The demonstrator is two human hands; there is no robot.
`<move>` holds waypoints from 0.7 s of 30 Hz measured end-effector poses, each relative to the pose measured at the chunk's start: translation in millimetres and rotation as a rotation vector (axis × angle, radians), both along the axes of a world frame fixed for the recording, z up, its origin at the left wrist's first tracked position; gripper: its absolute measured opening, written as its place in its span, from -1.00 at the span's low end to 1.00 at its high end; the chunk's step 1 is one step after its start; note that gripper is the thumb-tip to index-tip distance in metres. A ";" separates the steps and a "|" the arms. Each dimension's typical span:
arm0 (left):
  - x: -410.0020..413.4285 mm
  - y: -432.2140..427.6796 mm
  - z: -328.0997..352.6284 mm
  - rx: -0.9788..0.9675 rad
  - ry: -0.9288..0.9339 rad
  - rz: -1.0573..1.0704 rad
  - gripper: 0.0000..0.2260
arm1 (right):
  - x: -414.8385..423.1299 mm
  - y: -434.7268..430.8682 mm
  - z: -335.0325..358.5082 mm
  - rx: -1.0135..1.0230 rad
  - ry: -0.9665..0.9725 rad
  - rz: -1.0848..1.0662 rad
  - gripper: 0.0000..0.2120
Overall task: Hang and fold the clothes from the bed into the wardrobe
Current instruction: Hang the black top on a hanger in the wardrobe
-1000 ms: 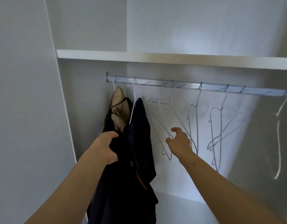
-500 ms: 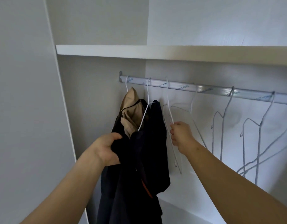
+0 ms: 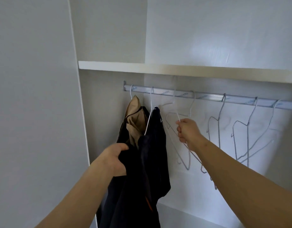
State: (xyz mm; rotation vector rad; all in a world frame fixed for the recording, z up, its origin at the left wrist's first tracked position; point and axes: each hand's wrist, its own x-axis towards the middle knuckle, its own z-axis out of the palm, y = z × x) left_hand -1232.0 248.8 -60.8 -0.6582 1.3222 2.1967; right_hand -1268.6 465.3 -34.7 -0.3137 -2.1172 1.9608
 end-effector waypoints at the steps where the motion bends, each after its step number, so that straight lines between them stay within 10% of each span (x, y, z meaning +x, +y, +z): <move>1: 2.7 -4.6 1.5 -0.002 0.004 -0.009 -0.88 | 1.8 -2.0 5.8 -0.002 0.009 -0.006 -0.74; 16: 75.0 -53.7 -10.9 -0.140 0.086 -0.165 -0.81 | 154.1 -67.1 -88.6 0.004 0.087 -0.229 -0.57; 21: 107.4 -52.0 -24.3 -0.142 0.059 -0.212 -0.79 | 217.6 -72.2 -123.7 -0.139 0.134 -0.311 -0.86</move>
